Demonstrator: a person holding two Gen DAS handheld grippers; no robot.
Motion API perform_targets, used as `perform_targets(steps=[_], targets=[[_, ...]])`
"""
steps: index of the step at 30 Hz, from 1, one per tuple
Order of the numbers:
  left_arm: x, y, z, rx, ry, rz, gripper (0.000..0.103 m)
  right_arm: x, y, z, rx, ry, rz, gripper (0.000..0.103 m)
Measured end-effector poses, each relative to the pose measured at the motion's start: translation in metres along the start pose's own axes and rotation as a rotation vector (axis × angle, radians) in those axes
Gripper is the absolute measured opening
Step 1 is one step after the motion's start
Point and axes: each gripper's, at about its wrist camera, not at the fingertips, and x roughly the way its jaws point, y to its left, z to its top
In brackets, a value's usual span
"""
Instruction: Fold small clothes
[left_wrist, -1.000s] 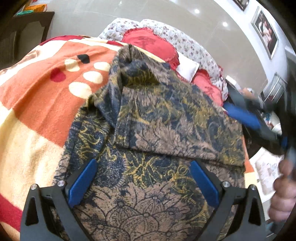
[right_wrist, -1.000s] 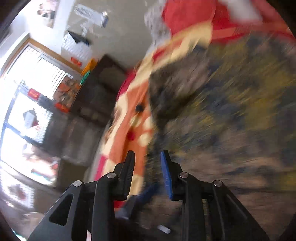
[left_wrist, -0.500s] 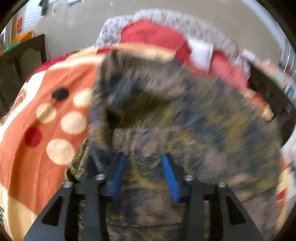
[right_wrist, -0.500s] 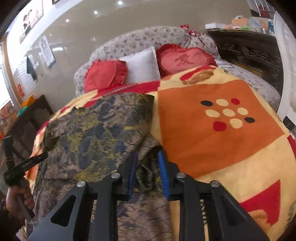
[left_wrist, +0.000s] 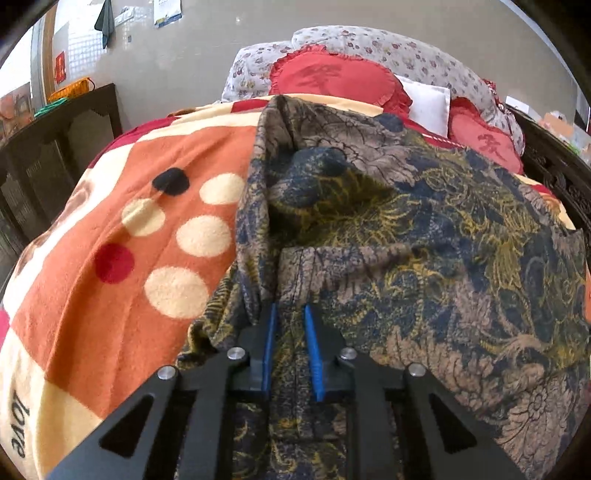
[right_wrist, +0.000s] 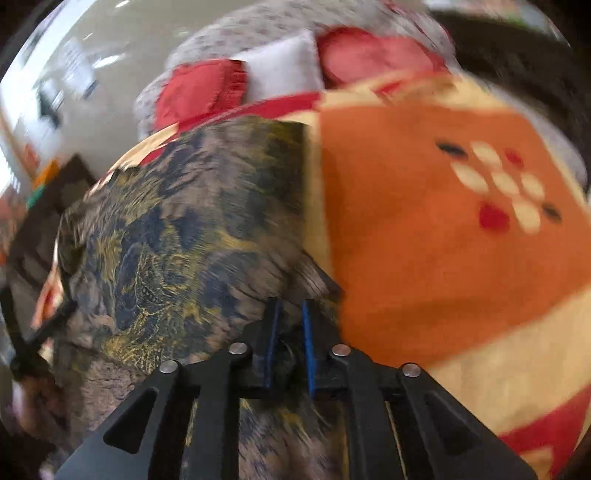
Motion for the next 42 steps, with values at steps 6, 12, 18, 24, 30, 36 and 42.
perform_targets(steps=[6, 12, 18, 24, 30, 36, 42], targets=[[0.003, 0.000, 0.002, 0.013, -0.001, 0.014, 0.019, -0.030, 0.006, 0.009, -0.058, -0.071, -0.109, 0.031], [0.002, -0.001, 0.001, -0.005, 0.000, -0.010, 0.019, 0.004, 0.057, 0.038, -0.188, -0.063, -0.035, 0.031], [0.004, -0.001, 0.003, -0.016, 0.001, -0.019, 0.019, 0.033, 0.053, 0.050, -0.119, 0.074, -0.097, 0.035], [0.004, 0.003, 0.003, -0.033, -0.001, -0.036, 0.019, 0.020, 0.055, 0.079, -0.055, -0.072, -0.069, 0.035], [0.005, 0.010, 0.003, -0.065, 0.001, -0.076, 0.018, 0.060, 0.056, 0.076, -0.100, -0.005, -0.114, 0.035], [0.005, 0.011, 0.003, -0.062, 0.001, -0.072, 0.018, 0.016, 0.093, 0.075, -0.155, -0.050, -0.127, 0.036], [0.005, 0.009, 0.002, -0.056, 0.000, -0.064, 0.018, 0.006, 0.121, -0.010, -0.255, -0.073, -0.148, 0.039]])
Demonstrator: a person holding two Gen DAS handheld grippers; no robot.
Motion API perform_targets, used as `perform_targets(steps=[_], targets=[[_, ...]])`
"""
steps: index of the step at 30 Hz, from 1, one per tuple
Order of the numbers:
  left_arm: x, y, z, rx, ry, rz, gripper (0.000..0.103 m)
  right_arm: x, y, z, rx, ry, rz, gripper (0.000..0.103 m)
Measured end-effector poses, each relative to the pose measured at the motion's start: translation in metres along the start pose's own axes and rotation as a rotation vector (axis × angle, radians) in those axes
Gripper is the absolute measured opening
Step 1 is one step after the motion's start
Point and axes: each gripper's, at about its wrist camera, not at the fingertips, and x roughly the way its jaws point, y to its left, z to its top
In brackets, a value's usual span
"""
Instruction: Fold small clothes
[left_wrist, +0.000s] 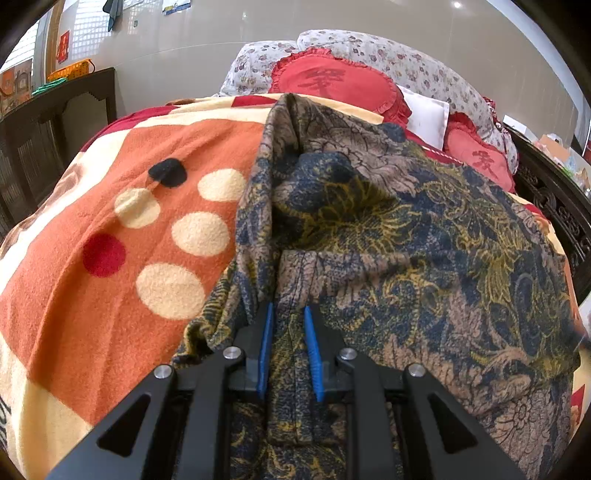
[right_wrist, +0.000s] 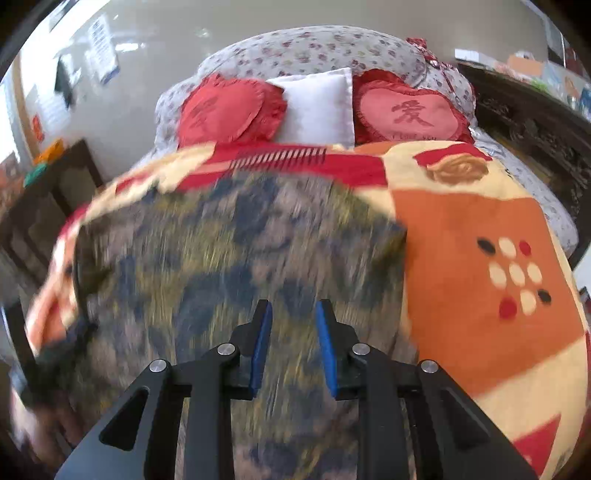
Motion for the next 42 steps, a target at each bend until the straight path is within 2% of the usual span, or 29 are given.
perform_targets(steps=[2, 3, 7, 9, 10, 13, 16, 18, 20, 23, 25, 27, 34, 42], targets=[[0.000, -0.001, 0.000, 0.003, 0.000, 0.003, 0.018, 0.025, 0.001, -0.028, -0.011, 0.060, -0.008, 0.042], [0.000, -0.002, 0.000, 0.004, 0.000, 0.004, 0.018, 0.018, 0.002, -0.034, -0.019, -0.022, 0.004, 0.042], [-0.001, -0.001, 0.000, -0.009, 0.003, -0.016, 0.019, 0.009, -0.001, -0.023, 0.020, 0.032, 0.026, 0.042], [-0.002, 0.001, 0.001, -0.020, 0.009, -0.051, 0.025, -0.003, 0.001, -0.021, 0.009, 0.035, 0.008, 0.042], [-0.004, 0.001, 0.003, -0.008, 0.030, -0.091, 0.032, -0.013, 0.001, -0.024, 0.005, 0.024, 0.009, 0.042], [-0.028, -0.006, 0.001, 0.035, 0.058, -0.078, 0.035, -0.036, 0.005, -0.041, -0.019, 0.012, 0.034, 0.042], [-0.062, -0.022, -0.011, 0.073, 0.016, -0.157, 0.039, -0.061, 0.008, -0.062, -0.040, -0.012, 0.064, 0.042], [-0.067, -0.040, -0.018, 0.106, 0.032, -0.180, 0.039, -0.073, 0.010, -0.075, -0.045, -0.021, 0.084, 0.042], [-0.063, -0.055, -0.021, 0.122, 0.050, -0.169, 0.039, -0.076, 0.014, -0.084, -0.059, -0.025, 0.091, 0.042], [-0.035, -0.069, -0.029, 0.153, 0.117, -0.063, 0.040, -0.063, 0.021, -0.098, -0.119, -0.003, 0.076, 0.042], [-0.033, -0.074, -0.037, 0.185, 0.072, -0.043, 0.041, -0.046, 0.020, -0.114, -0.122, 0.042, 0.079, 0.042], [-0.036, -0.079, -0.045, 0.216, 0.032, -0.021, 0.042, -0.045, 0.016, -0.118, -0.107, 0.022, 0.102, 0.043], [-0.035, -0.084, -0.047, 0.207, 0.019, -0.017, 0.044, -0.045, 0.004, -0.117, -0.054, 0.029, 0.187, 0.049], [-0.035, -0.077, -0.046, 0.184, 0.022, -0.037, 0.045, -0.044, 0.010, -0.118, -0.084, 0.022, 0.153, 0.050]])
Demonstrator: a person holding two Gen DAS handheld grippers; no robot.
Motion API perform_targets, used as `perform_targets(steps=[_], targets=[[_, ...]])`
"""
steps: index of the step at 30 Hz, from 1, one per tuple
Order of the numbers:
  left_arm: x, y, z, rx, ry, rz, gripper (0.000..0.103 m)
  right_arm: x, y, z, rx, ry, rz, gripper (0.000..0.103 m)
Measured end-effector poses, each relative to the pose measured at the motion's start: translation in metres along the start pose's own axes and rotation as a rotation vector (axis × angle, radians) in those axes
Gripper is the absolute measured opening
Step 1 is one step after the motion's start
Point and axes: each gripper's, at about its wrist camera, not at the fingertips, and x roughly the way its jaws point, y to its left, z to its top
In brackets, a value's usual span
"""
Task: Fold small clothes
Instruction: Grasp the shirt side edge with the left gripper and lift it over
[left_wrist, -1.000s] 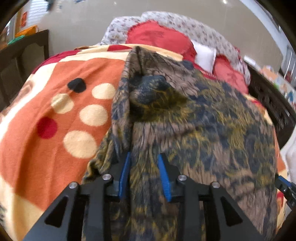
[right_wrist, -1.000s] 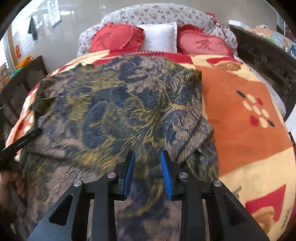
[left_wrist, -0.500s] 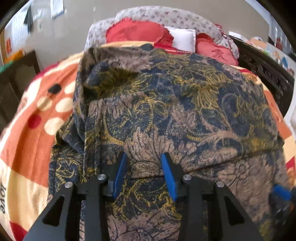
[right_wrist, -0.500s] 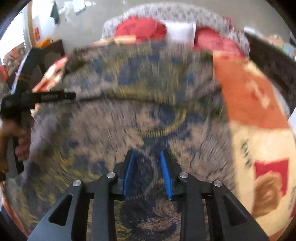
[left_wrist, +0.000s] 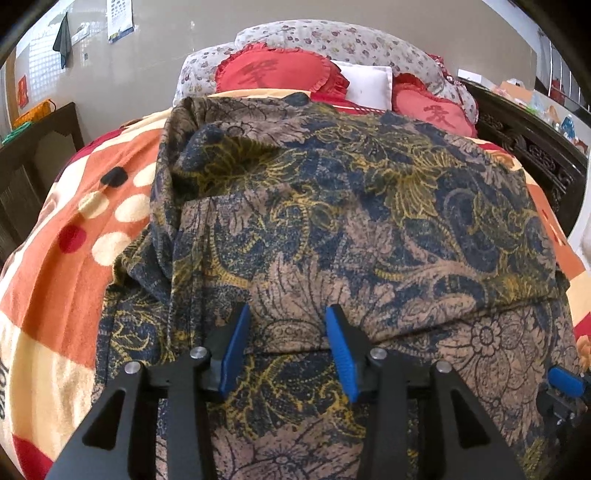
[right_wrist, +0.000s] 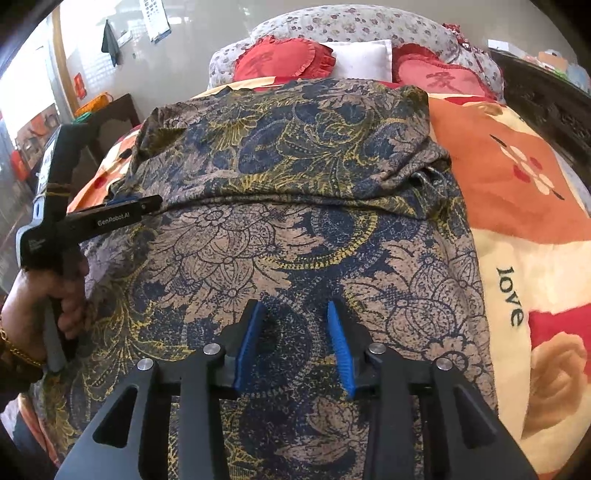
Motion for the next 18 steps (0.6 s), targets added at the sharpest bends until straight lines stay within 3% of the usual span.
perform_targets(steps=[16, 18], targets=[[-0.002, 0.006, 0.000, -0.009, -0.003, -0.012, 0.047, 0.003, 0.003, 0.002, -0.011, -0.002, -0.016, 0.051], [-0.010, 0.009, 0.001, 0.003, 0.025, -0.038, 0.050, 0.004, 0.003, 0.002, -0.015, -0.001, -0.022, 0.051]])
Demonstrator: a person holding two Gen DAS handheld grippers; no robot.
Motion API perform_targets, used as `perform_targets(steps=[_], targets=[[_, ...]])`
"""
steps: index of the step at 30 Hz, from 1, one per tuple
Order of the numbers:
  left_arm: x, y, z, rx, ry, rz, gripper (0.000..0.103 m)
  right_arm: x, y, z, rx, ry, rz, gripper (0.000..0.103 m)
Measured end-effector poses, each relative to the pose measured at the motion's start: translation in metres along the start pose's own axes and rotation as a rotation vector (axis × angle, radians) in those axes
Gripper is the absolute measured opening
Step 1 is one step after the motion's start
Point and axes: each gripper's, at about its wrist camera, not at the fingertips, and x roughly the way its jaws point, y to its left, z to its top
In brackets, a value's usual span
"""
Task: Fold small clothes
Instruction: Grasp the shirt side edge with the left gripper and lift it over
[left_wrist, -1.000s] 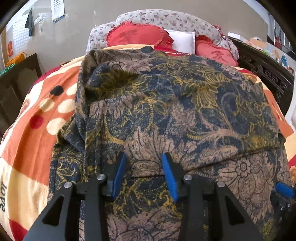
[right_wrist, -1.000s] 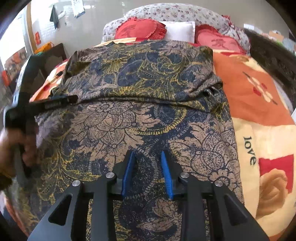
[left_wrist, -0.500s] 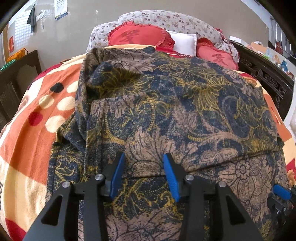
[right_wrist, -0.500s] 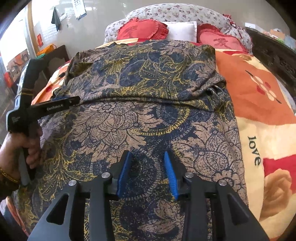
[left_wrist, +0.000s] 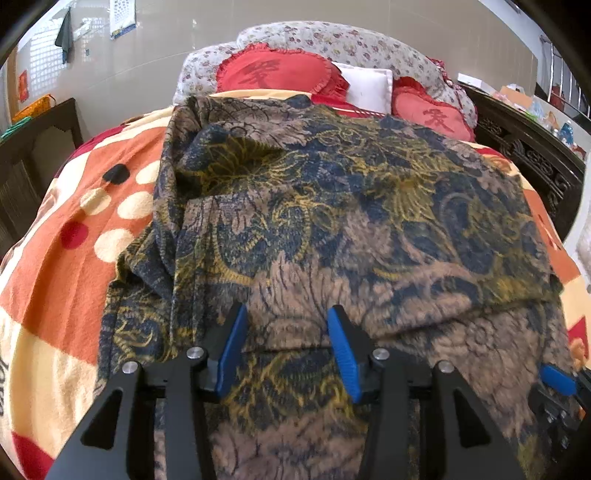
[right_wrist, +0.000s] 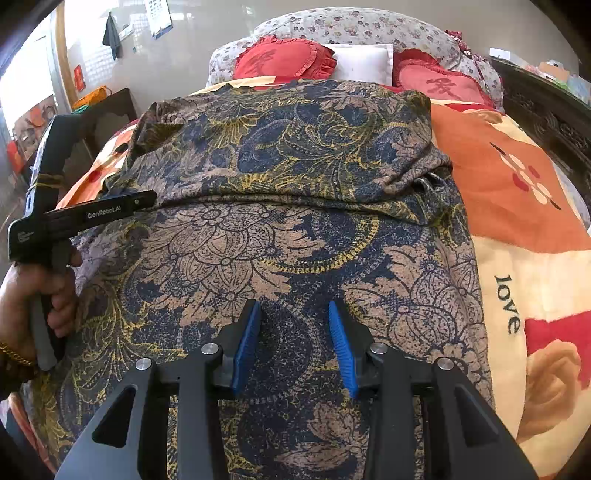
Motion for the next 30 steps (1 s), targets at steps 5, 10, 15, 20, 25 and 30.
perform_targets(steps=[5, 10, 15, 20, 25, 30], targets=[[-0.066, 0.054, 0.000, -0.056, 0.023, -0.154, 0.069, 0.001, 0.001, 0.000, -0.002, -0.001, -0.007, 0.051], [-0.119, 0.123, -0.023, -0.065, 0.057, -0.154, 0.081, 0.000, 0.000, -0.001, 0.007, -0.003, 0.005, 0.051], [-0.126, 0.145, -0.101, -0.137, 0.267, -0.326, 0.076, -0.001, -0.003, -0.001, 0.021, -0.006, 0.024, 0.051], [-0.147, 0.132, -0.155, -0.146, 0.276, -0.420, 0.074, -0.002, -0.006, -0.001, 0.033, -0.008, 0.041, 0.051], [-0.157, 0.139, -0.177, -0.233, 0.280, -0.615, 0.074, -0.002, -0.006, -0.001, 0.032, -0.007, 0.039, 0.052], [-0.156, 0.142, -0.177, -0.304, 0.316, -0.736, 0.065, -0.002, -0.006, -0.001, 0.027, -0.005, 0.036, 0.052]])
